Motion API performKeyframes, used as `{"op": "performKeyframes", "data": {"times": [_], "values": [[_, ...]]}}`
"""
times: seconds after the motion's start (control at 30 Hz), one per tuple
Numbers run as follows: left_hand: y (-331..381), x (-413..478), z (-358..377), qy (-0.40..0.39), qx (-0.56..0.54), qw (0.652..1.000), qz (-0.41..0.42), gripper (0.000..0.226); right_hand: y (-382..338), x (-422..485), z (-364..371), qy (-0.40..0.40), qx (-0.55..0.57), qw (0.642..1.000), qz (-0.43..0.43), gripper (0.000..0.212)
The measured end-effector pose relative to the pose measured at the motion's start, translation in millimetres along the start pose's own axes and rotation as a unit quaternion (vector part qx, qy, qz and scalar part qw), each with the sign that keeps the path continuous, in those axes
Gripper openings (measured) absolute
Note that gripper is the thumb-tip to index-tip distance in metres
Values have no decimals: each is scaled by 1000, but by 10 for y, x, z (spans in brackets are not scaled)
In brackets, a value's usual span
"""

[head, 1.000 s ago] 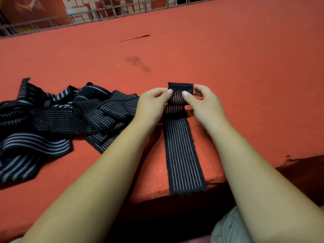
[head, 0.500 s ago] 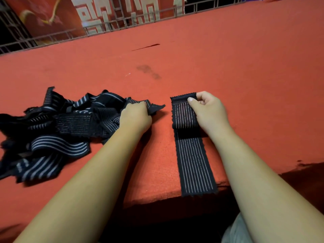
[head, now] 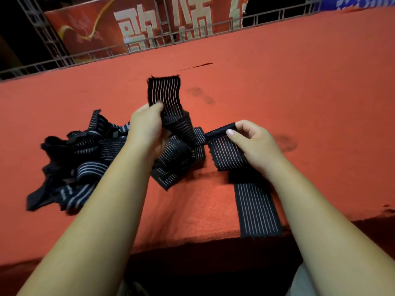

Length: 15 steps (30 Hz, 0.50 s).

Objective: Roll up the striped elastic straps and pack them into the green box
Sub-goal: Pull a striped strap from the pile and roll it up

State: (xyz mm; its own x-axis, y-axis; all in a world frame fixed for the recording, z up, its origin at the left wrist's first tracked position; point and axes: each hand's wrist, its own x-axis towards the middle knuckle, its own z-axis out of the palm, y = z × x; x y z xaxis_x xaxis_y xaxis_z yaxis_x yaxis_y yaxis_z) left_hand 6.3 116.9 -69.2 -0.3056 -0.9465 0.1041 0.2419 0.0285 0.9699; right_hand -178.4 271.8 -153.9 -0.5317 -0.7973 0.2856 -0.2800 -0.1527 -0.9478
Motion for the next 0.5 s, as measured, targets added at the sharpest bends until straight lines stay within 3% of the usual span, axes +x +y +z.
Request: {"op": "performKeyframes", "data": {"times": [0.1, 0.23, 0.4, 0.5], "values": [[82, -183, -200, 41, -7, 999, -8, 18, -89, -59, 136, -21, 35, 999, 2, 14], [21, -450, -580, 84, 78, 993, -33, 28, -174, -119, 305, -22, 44, 999, 13, 16], [-179, -542, -1166, 139, 223, 962, -77, 6, -282, -147, 481, -22, 6, 1000, 9, 13], [-262, -514, -1416, 199, 349, 912, -88, 40, -324, -138, 551, -27, -20, 999, -11, 12]]}}
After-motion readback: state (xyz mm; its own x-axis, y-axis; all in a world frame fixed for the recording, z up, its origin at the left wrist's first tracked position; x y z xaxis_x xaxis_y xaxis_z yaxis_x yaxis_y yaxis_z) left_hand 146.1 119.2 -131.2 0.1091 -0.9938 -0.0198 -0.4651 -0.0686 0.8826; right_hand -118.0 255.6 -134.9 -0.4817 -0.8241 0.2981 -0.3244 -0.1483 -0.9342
